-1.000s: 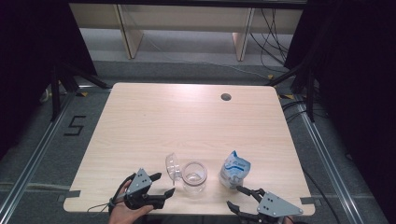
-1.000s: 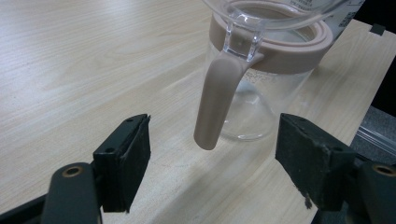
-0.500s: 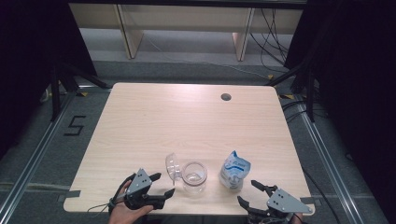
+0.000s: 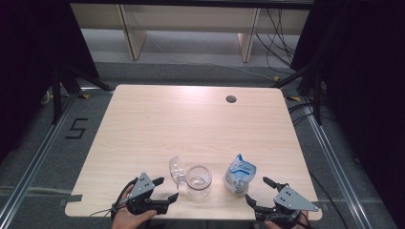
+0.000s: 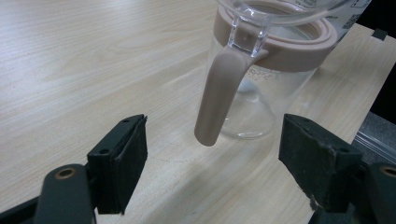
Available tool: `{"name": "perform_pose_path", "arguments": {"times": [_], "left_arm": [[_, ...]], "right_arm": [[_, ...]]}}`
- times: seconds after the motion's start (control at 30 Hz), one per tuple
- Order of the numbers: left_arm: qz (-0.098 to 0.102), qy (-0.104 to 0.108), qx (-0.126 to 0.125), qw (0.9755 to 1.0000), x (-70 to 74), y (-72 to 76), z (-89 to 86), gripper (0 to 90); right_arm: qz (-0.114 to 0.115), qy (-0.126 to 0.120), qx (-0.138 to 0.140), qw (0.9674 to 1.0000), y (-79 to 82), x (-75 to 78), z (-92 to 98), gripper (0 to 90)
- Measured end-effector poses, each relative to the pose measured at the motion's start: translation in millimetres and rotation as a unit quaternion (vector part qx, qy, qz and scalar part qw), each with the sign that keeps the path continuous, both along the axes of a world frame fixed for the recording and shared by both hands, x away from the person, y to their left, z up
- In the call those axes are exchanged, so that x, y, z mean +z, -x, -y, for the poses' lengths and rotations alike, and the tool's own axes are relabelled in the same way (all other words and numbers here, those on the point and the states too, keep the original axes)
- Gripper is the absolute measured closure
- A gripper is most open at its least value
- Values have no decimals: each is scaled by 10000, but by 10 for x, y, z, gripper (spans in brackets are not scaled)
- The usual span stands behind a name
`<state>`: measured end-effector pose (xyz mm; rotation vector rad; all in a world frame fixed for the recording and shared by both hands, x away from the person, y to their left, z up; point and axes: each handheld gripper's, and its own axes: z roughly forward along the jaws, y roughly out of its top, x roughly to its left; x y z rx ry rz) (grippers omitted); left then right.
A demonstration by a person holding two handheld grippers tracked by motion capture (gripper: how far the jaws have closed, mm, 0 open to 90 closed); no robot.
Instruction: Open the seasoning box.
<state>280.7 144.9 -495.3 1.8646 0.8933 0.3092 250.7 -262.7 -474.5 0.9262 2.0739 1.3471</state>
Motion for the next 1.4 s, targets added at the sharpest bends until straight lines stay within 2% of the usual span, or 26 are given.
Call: {"name": "perform_pose_path", "arguments": {"times": [0.03, 0.17, 0.2, 0.23, 0.27, 0.3, 0.33, 0.37, 0.4, 0.6, 0.63, 0.67, 0.73, 0.77, 0.87, 0.93, 0.97, 1.0, 1.03, 1.07, 1.13, 1.27, 1.33, 1.37, 1.4], "left_arm": [[-13, 8, 23, 10000, -1, 6, -5, 229], [-26, 22, 70, 10000, -1, 20, -26, 224], [-32, 39, 79, 10000, -2, 22, -30, 225], [-36, 14, 135, 9999, 3, 32, -39, 224], [-46, 18, 153, 9999, 5, 33, -43, 224], [-40, 94, 154, 9998, -1, 29, -41, 224], [6, 18, 120, 9999, 5, 23, -53, 224], [-2, -2, 127, 9999, 9, 22, -55, 224], [-45, 44, 184, 9998, 6, 26, -47, 224], [-28, 54, 125, 9999, -4, 15, -32, 223], [-28, 59, 123, 9999, -3, 13, -34, 223], [-25, 66, 138, 9999, -2, 13, -35, 223], [-35, 96, 176, 9998, -1, 15, -36, 223], [-34, 55, 189, 9998, 5, 17, -41, 223], [-27, 82, 164, 9998, 1, 14, -35, 223], [-20, 73, 142, 9999, -1, 14, -31, 223], [-21, 63, 137, 9999, -1, 13, -30, 223], [-23, 62, 134, 9999, -2, 13, -29, 223], [-25, 64, 132, 9999, -4, 13, -29, 223], [-26, 62, 130, 9999, -4, 13, -29, 223], [-25, 61, 128, 9999, -4, 13, -28, 223], [-30, 64, 127, 9999, -4, 15, -25, 223], [-30, 63, 127, 9999, -3, 15, -24, 223], [-35, 61, 140, 9999, -3, 18, -22, 223], [-35, 43, 155, 9999, -1, 21, -18, 223]], "right_arm": [[76, 48, -1, 10000, -31, -11, -3, 165], [27, 6, -32, 10000, -79, -45, -17, 156], [173, 104, 67, 9998, -114, -53, -5, 156], [-6, 23, -30, 10000, -95, -60, -28, 156], [74, 33, 45, 10000, -128, -74, -32, 157], [52, -13, 102, 9999, -138, -84, -48, 158], [117, 84, 65, 9999, -163, -93, -56, 157], [179, 74, 51, 9998, -179, -105, -64, 157], [80, 21, 8, 10000, -184, -111, -74, 157], [60, -3, 8, 10000, -244, -150, -121, 160], [249, 129, 33, 9996, -267, -155, -117, 160], [128, 84, -9, 9999, -256, -158, -143, 161], [80, 92, -62, 9999, -249, -163, -168, 160], [194, 37, 46, 9998, -288, -178, -178, 161], [225, 67, 126, 9996, -300, -188, -182, 161], [188, 3, 21, 9998, -287, -190, -201, 162], [385, 47, 106, 9992, -306, -189, -203, 164], [291, 37, 157, 9994, -293, -192, -216, 164], [291, 37, 157, 9994, -293, -192, -216, 164], [400, 76, 142, 9991, -303, -203, -229, 165], [181, 9, 166, 9997, -290, -213, -250, 165], [240, -16, 207, 9995, -317, -227, -270, 167], [358, 20, 190, 9992, -341, -237, -279, 168], [240, -23, 194, 9995, -333, -241, -294, 169], [340, 36, 221, 9992, -344, -245, -296, 170]]}}
